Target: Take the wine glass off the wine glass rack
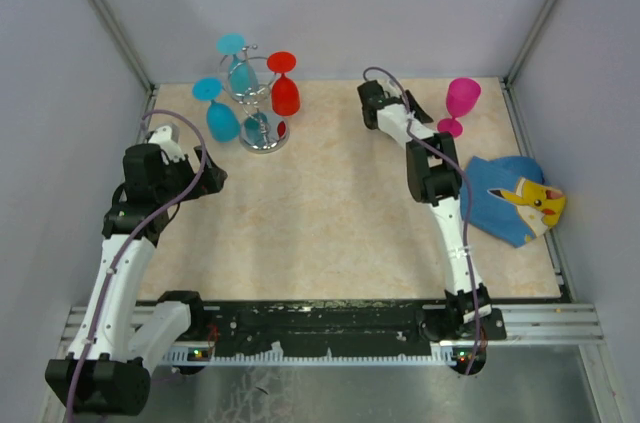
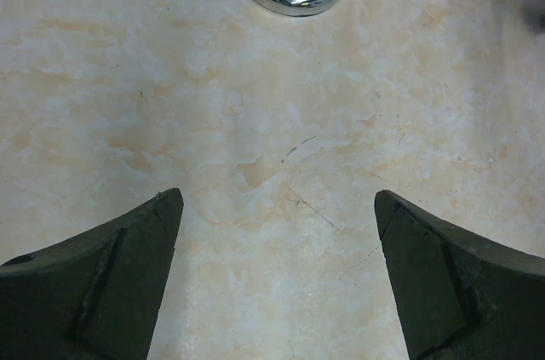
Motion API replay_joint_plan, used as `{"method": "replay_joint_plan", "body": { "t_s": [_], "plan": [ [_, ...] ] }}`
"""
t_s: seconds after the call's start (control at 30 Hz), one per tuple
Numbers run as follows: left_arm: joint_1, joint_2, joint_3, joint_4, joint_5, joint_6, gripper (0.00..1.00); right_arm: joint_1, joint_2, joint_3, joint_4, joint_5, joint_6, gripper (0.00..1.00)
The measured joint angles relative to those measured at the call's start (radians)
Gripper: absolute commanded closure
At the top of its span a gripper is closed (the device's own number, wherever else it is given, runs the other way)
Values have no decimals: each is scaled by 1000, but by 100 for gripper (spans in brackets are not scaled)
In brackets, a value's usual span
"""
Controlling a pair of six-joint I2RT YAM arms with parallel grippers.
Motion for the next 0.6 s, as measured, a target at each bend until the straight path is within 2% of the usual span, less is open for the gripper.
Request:
{"method": "replay_joint_plan", "body": {
  "t_s": [0.03, 0.1, 0.2, 0.27, 0.37, 0.5, 0.6],
  "plan": [
    [0, 0, 0, 0, 0, 0, 0, 8, -7, 0, -12, -30, 13, 4],
    [0, 0, 0, 0, 0, -1, 0, 28, -43, 2, -53, -93, 45, 1],
    [0, -2, 0, 0, 0, -4, 0, 48, -119, 5, -81, -323, 145, 1],
    [0, -5, 0, 0, 0, -6, 0, 65, -156, 5, -95, -472, 198, 6],
    [0, -8, 0, 0, 1, -12, 0, 93, -189, 19, -118, -638, 255, 24],
    [0, -9, 0, 0, 6, -19, 0, 122, -193, 120, -148, -851, 346, 29],
    [0, -14, 0, -1, 6, -23, 0, 128, -245, 119, -94, -1005, 464, 34]
  ]
}}
